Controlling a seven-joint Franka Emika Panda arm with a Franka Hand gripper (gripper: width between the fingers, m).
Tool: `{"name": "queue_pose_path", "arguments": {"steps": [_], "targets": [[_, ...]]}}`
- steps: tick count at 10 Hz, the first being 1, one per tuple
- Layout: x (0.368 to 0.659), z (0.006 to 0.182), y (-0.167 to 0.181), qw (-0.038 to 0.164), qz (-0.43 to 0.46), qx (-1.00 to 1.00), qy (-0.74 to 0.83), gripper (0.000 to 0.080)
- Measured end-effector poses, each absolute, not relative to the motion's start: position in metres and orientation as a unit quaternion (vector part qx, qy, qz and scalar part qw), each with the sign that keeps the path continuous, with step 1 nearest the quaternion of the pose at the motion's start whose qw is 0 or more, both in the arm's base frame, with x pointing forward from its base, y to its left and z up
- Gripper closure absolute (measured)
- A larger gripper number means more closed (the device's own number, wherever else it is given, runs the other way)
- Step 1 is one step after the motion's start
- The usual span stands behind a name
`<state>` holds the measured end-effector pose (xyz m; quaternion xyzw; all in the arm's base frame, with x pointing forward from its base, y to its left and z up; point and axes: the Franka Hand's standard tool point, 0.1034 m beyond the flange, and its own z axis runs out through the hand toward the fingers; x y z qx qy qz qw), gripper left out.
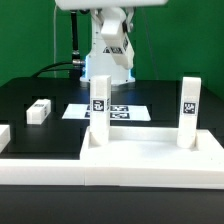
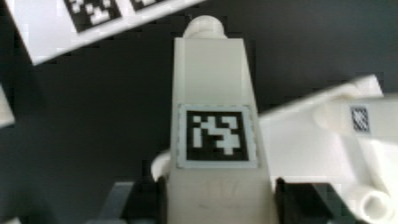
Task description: Assemble desk
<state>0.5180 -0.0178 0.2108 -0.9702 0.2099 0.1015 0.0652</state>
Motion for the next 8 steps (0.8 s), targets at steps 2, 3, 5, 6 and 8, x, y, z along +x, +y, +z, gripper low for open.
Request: {"name": "queue_pose_path", "arguments": {"steps": [2, 3, 5, 6, 8], "targets": [[0.521, 0.210, -0.014, 0.063, 0.028, -0.976, 0.207, 0.0512], [0.523, 0.210, -0.013, 0.062, 0.008, -0.976, 0.208, 0.0512], [0.548, 0.217, 0.001, 0.025, -0.071, -0.976, 0.206, 0.0512], [0.559, 0.222, 0.015, 0.001, -0.103, -0.976, 0.190, 0.0512], [0.576, 0.235, 0.023, -0.032, -0.161, -0.975, 0.149, 0.0512]]}}
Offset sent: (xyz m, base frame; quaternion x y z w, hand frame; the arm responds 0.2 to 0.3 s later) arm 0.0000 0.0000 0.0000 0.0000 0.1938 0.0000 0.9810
